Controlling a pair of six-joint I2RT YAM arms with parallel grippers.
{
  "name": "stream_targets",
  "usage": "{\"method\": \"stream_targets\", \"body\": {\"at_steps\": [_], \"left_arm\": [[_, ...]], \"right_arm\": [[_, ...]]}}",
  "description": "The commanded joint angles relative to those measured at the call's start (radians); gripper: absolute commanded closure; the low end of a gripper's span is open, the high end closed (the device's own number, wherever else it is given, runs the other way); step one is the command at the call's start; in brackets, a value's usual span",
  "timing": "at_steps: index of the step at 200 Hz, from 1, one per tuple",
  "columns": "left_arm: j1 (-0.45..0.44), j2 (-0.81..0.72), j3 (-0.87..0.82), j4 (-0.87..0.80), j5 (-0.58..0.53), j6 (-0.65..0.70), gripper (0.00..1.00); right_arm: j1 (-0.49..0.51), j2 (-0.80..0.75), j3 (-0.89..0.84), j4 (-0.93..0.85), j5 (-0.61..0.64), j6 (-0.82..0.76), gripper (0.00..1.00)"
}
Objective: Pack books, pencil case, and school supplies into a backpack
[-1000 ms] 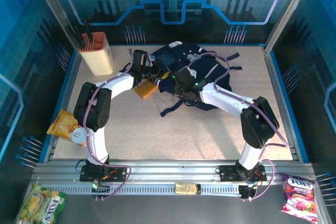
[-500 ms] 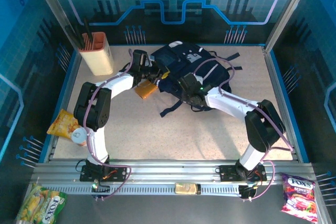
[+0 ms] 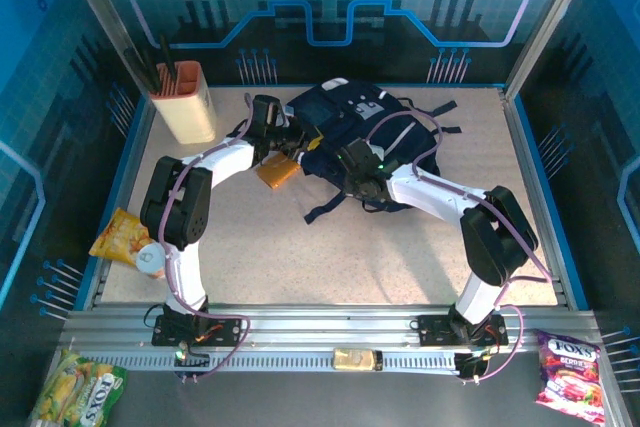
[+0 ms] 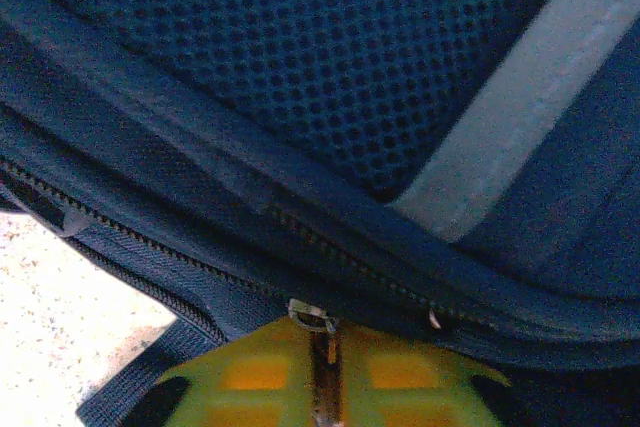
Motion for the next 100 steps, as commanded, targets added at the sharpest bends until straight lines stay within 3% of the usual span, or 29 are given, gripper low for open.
{"method": "stream_targets", "body": {"at_steps": [1,54,72,100], "left_arm": [[0.012,0.001,0.05,0.038,0.042,0.023,1.0],[0.053,0.031,0.087,0.023,0.055,0.048,1.0],[0.061,0.045,0.136,-0.051,0.067,0.109,1.0],[0.067,0.057,0.187,-0.148,0.045,0.196,0.99]], "right_arm": [[-0.004,-0.002,0.014,-0.094,0.098,0.011,0.94],[0.005,-0.103,-0.098,-0.209,0.335,0.004,0.97],[-0.016,-0.119,-0.106,-0.248,0.431,-0.041,0.97],[-0.059,-0.137,-0.104,-0.156,0.417,-0.196,0.99]]}}
